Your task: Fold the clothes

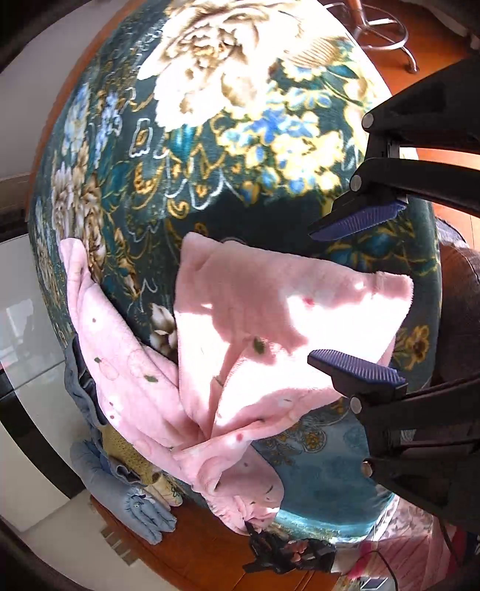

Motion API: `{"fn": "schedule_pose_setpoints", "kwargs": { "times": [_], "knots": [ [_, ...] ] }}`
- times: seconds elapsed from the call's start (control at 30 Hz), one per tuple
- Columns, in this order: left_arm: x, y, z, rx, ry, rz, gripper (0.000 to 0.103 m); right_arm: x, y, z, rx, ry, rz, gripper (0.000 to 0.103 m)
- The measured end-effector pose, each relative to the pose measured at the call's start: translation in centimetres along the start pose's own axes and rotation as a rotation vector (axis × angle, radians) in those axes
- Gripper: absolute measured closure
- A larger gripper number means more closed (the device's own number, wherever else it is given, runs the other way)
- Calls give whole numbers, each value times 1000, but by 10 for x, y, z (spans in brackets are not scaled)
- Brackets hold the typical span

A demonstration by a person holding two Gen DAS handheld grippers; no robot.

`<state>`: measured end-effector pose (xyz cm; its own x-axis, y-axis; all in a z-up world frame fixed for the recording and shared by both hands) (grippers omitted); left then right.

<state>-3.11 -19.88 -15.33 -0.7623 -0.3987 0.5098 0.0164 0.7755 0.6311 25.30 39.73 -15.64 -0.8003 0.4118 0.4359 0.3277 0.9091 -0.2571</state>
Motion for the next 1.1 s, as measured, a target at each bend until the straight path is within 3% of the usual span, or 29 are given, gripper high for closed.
{"fn": "schedule_pose_setpoints", "kwargs": {
  "times": [0.07,0.1,0.13,0.17,0.23,0.37,0.5,0.6,0.73,0.9,0.97,1.0,1.03,1.1],
  "knots": [
    [1,1,-5,-6,14,-14,86,-12,1,11,28,-30,43,40],
    [2,1,-9,-11,25,-18,86,-15,0,15,45,-40,65,50],
    [3,2,-15,-15,41,-21,86,-15,-2,18,67,-44,85,81],
    [6,3,-23,-24,63,-24,86,-12,-4,16,86,-31,102,93],
    [14,3,-44,-46,113,-35,86,2,-5,-1,121,30,135,93],
    [28,3,-99,-84,178,-34,86,47,14,-93,164,266,202,93],
    [26,1,-114,-6,189,29,86,87,18,-162,89,398,141,93],
    [18,-13,-98,42,157,3,86,127,20,-137,40,347,120,93],
    [0,-42,-62,110,79,-79,86,165,29,-29,-108,180,79,93],
    [-14,-57,-41,135,51,-140,86,190,37,67,-170,68,73,89],
    [-14,-56,-39,131,54,-136,86,198,41,75,-191,68,80,78],
    [-12,-55,-39,127,56,-132,86,202,42,74,-191,73,84,59],
    [-11,-54,-38,123,58,-128,85,205,42,66,-180,93,86,47],
    [-8,-53,-38,112,61,-122,85,207,43,36,-144,157,81,47]
  ]
}}
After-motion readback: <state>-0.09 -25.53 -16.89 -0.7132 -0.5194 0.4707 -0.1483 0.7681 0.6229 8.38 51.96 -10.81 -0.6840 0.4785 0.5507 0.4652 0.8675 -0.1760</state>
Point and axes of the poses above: each gripper's, at about its wrist camera, not at the fingertips, and z roughly the way its jaws point, y to its right, x to its top, the point moved 6 cm from there along z, roughly the way its jaws point, and after that the axes turned 6 degrees about -x, right-handed, at the moved point
